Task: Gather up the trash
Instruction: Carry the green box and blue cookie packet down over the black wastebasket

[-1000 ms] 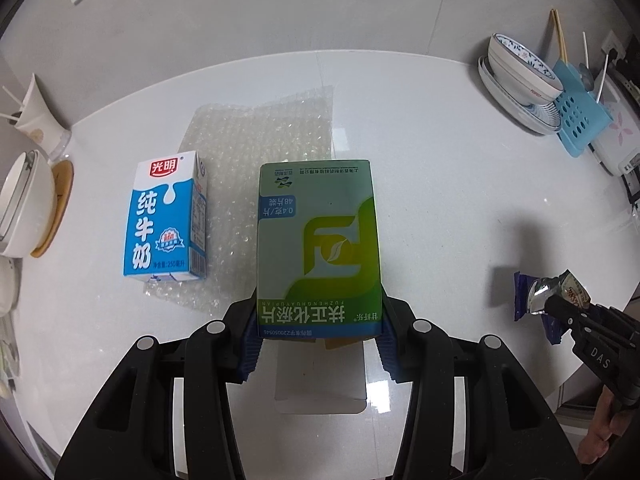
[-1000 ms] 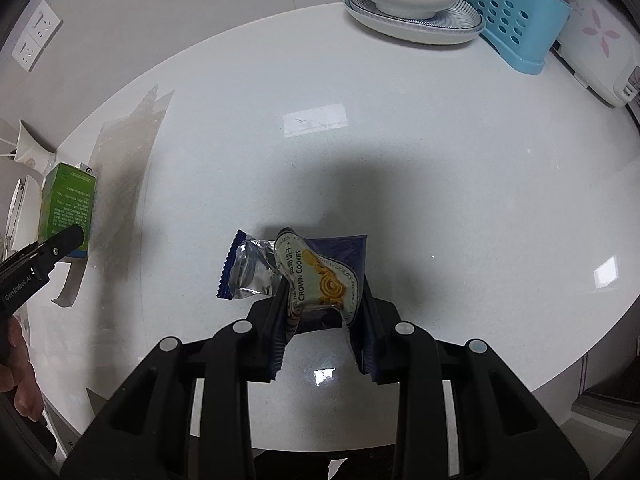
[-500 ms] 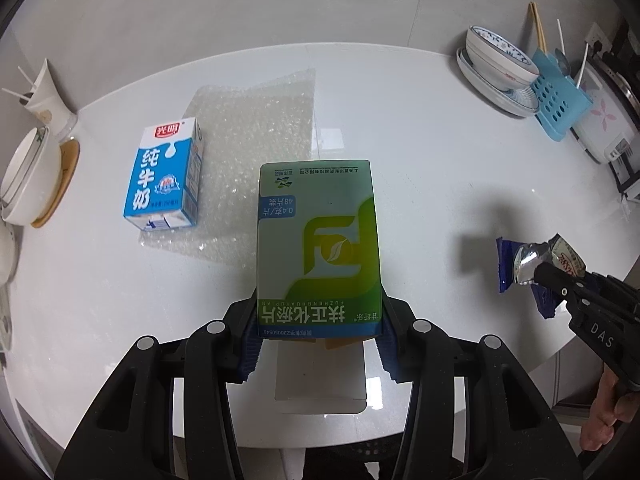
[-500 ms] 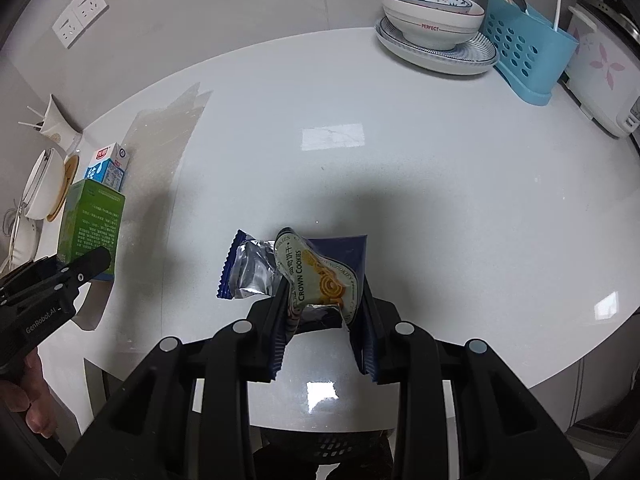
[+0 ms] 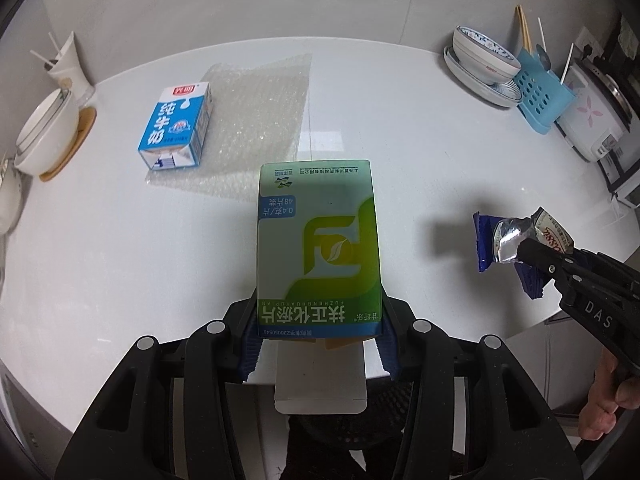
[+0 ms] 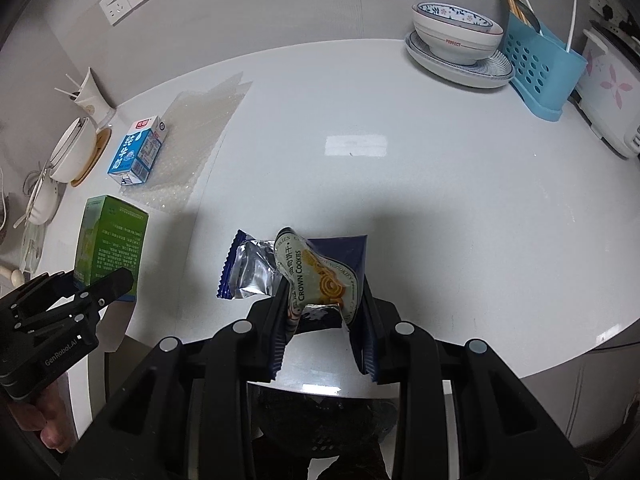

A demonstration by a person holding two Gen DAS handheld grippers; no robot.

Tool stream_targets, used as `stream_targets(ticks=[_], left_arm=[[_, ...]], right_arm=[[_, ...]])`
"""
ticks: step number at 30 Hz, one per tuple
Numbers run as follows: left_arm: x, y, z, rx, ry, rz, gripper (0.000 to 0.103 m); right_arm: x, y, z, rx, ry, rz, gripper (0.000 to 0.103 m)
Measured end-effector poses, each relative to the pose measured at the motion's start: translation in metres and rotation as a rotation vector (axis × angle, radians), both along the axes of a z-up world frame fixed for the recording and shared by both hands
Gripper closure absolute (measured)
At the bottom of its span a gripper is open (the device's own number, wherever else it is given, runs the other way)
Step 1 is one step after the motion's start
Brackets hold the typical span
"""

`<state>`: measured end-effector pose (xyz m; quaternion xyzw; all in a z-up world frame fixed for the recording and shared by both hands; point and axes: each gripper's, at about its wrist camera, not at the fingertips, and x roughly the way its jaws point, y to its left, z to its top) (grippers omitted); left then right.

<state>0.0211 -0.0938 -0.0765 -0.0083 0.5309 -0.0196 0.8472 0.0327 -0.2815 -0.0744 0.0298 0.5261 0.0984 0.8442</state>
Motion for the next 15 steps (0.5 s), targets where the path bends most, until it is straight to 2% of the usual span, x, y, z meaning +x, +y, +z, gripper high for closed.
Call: stream_targets(ticks=[15], left_arm=[[-0.06,-0.002,-0.009,-0.015,0.012,0.066,0.057]], right_arm=[[-0.041,0.004,0.004,0.009,-0.054,0.117,0.074]])
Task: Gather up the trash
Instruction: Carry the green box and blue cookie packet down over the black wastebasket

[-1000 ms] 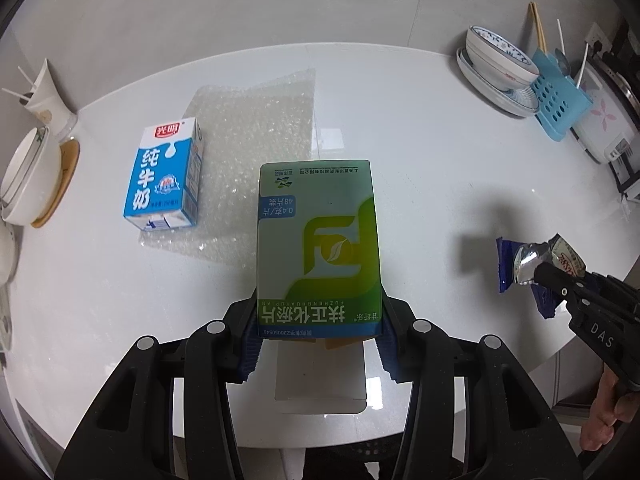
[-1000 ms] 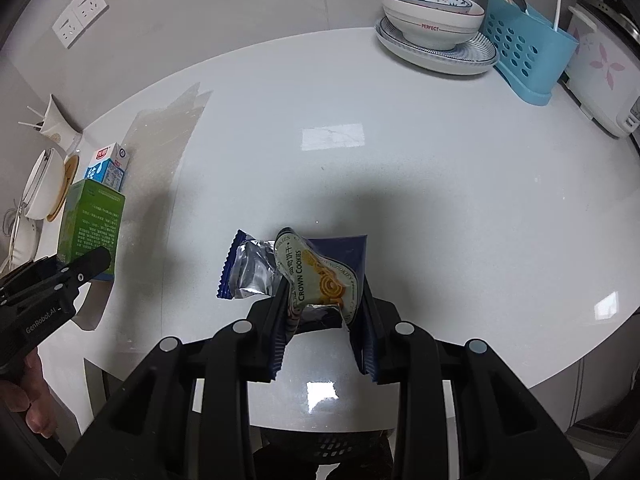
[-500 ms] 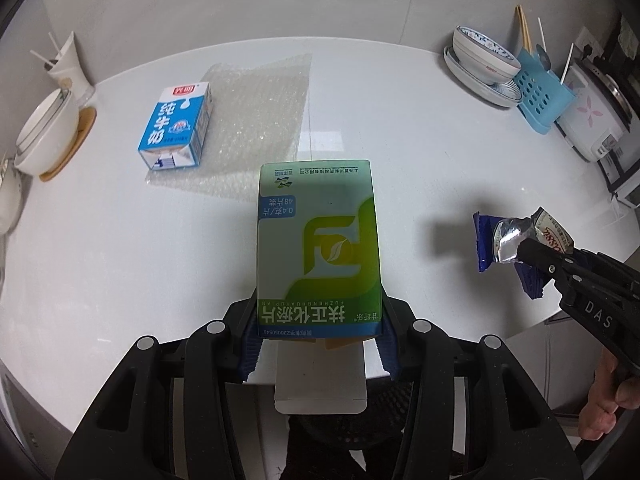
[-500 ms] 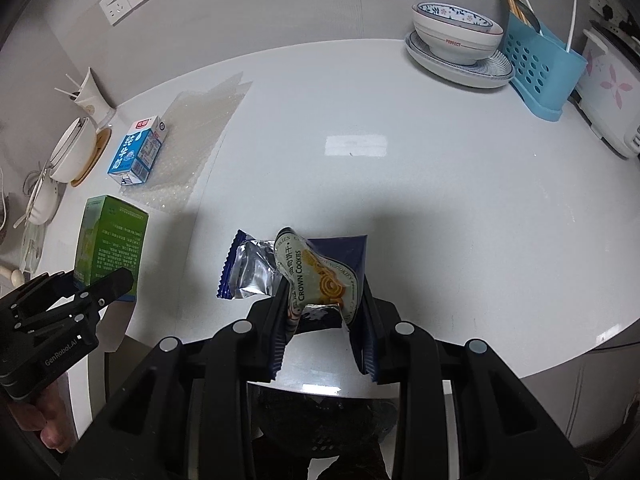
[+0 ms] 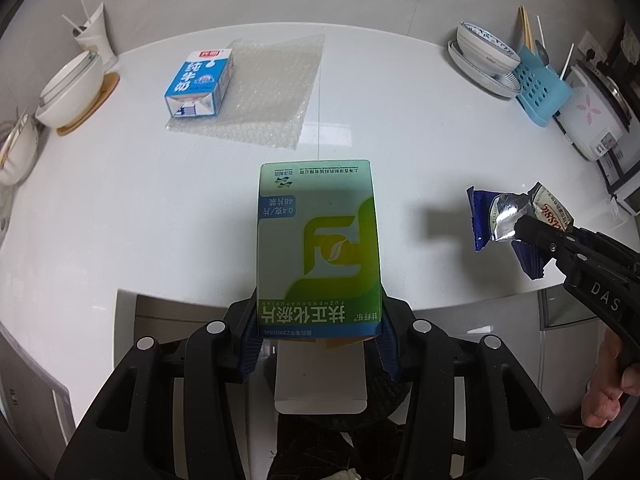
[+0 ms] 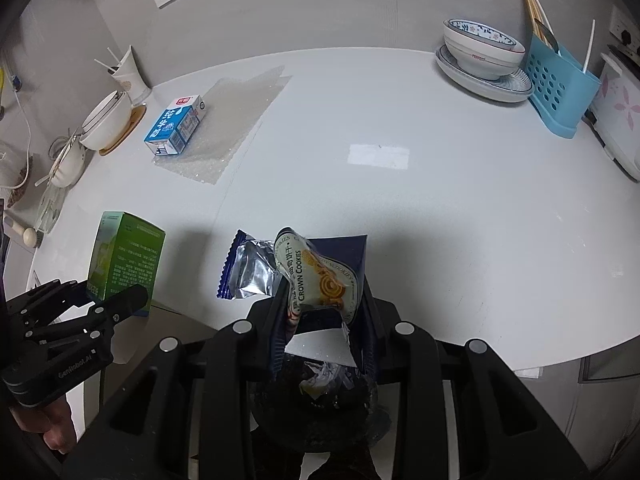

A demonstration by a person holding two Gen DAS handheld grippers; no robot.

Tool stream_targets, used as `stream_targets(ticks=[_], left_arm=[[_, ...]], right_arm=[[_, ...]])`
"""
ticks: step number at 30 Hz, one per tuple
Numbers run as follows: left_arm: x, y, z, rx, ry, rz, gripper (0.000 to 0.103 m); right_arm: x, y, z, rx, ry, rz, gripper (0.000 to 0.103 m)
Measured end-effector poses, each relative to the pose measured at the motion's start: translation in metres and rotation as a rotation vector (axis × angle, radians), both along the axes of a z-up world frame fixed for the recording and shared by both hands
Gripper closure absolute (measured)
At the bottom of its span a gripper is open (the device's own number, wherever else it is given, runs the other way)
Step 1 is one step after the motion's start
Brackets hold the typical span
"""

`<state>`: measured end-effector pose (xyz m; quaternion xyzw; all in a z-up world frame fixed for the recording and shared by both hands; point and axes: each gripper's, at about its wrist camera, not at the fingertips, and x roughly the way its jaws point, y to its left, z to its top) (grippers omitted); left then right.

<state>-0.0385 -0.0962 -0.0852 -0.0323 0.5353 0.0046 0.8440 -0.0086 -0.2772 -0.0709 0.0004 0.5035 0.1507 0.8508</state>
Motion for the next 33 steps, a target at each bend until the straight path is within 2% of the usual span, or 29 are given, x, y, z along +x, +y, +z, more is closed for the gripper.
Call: stream_targets(ticks=[17,33], left_arm=[[-0.053,-0.013,-0.03,-0.023,0.047,0.066,0.057],[-0.088,-0.025,-0.077,-0.034,0.099,0.109,0.057]], right_arm=[[-0.053,0.004,-0.022,-0.018,0.012,0.158,0.074],[-0.075,-0.003,-0.079,-0.042,0.072,0.203,0.074]])
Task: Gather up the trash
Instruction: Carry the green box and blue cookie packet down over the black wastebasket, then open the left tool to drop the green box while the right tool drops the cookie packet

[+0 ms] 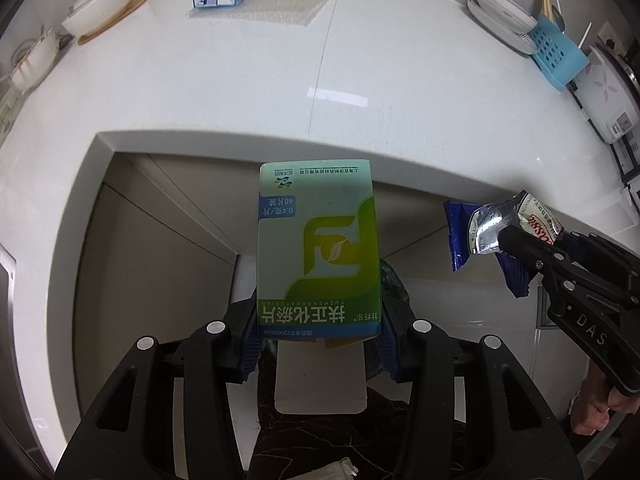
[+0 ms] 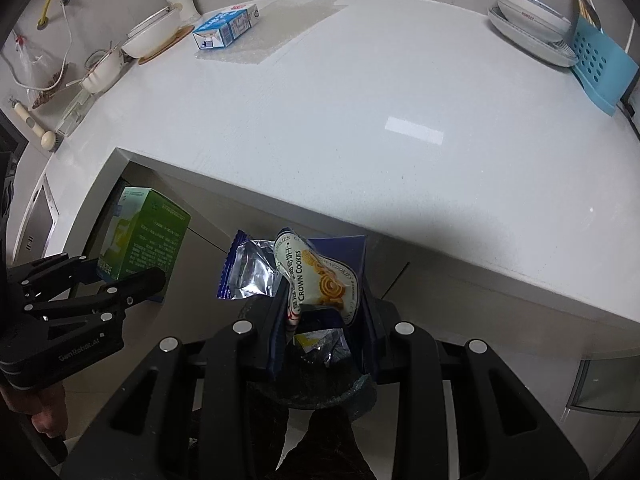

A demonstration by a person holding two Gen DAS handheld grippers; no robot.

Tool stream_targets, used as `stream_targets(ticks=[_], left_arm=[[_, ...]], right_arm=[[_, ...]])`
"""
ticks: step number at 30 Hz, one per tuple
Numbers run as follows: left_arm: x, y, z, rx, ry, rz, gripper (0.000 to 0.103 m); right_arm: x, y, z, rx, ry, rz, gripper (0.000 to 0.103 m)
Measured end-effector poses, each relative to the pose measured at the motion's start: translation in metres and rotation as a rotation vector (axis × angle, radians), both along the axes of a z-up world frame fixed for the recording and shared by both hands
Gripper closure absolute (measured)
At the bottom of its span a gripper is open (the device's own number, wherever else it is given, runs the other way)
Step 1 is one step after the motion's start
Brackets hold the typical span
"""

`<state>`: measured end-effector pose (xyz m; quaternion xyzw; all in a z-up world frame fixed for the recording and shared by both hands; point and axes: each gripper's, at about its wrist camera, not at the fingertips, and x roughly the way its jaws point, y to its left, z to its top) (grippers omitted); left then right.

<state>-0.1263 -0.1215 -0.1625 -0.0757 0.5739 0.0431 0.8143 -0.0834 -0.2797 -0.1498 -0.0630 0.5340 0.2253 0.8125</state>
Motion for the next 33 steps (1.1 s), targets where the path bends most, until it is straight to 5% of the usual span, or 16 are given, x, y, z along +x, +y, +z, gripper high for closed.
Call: stream_targets(ticks=[10,23,33], left_arm=[[-0.007,-0.011,-0.041,0.03,0.03,0.009,0.057],[-0.008,-0.006,-0.081,-0.009,0.016,0.04,0.057],[-0.005,-0.024,-0.099,0.008,0.046,-0.026,0.057]], right_arm=[[0.001,-0.009,-0.048,-0.063,0.077,0.004,0.074],[0.0,-0.009,-0.081,-0.11,0.07,0.016,0.074],[-0.009,-0.019,-0.088,-0.126,0.065,0.003,0.074]])
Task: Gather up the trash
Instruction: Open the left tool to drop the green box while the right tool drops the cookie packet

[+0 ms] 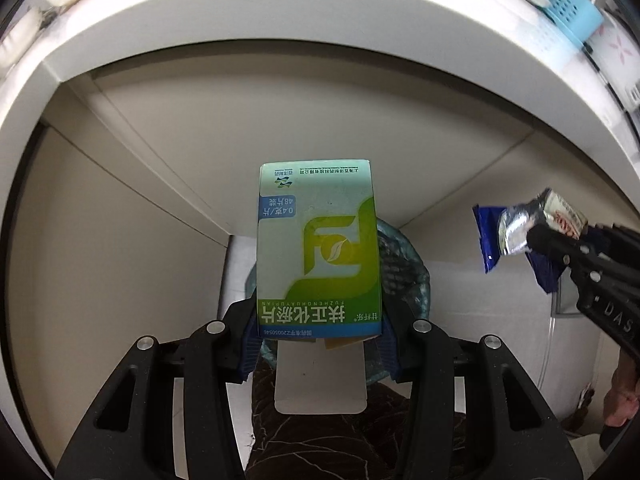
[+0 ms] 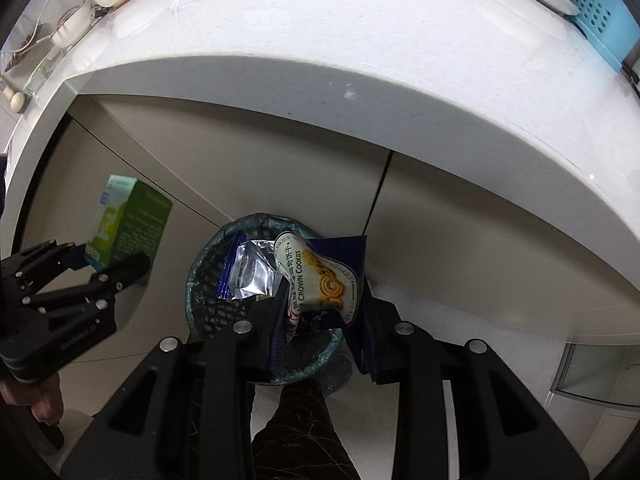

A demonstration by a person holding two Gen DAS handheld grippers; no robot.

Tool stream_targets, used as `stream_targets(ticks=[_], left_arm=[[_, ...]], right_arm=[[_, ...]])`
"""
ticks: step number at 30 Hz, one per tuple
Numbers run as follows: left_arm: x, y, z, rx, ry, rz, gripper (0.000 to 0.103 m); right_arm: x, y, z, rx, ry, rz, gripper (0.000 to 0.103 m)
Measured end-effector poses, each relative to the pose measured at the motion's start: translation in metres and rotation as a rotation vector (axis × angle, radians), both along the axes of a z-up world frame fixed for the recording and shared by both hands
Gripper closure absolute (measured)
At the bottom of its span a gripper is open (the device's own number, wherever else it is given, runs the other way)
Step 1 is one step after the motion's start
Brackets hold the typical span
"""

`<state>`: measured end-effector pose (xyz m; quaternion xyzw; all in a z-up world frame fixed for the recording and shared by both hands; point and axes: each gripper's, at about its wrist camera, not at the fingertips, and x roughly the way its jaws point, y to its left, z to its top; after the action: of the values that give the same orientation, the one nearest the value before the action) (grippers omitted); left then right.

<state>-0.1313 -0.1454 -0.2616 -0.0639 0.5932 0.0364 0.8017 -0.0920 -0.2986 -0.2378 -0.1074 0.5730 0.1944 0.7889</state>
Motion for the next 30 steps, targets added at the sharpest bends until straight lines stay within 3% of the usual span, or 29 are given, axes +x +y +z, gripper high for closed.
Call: stream_targets(ticks=[4,18,30], left_arm=[[0.002,-0.008,0.0,0.0,-0.007,-0.035,0.055],[-0.01,0.022,0.01,-0.032,-0.058,0.028,0.006],[-0.018,0.055,0.013,-0.028,-0.052,0.101,0.006]], right_arm=[[-0.006,0.004,0.005,0.004,-0.011,-0.005,0.074],[0.003,0.011,-0.002,0.03,0.02,0.018,0.074],[0.005,0.047,-0.027,0.008,0.054,0.081,0.074]])
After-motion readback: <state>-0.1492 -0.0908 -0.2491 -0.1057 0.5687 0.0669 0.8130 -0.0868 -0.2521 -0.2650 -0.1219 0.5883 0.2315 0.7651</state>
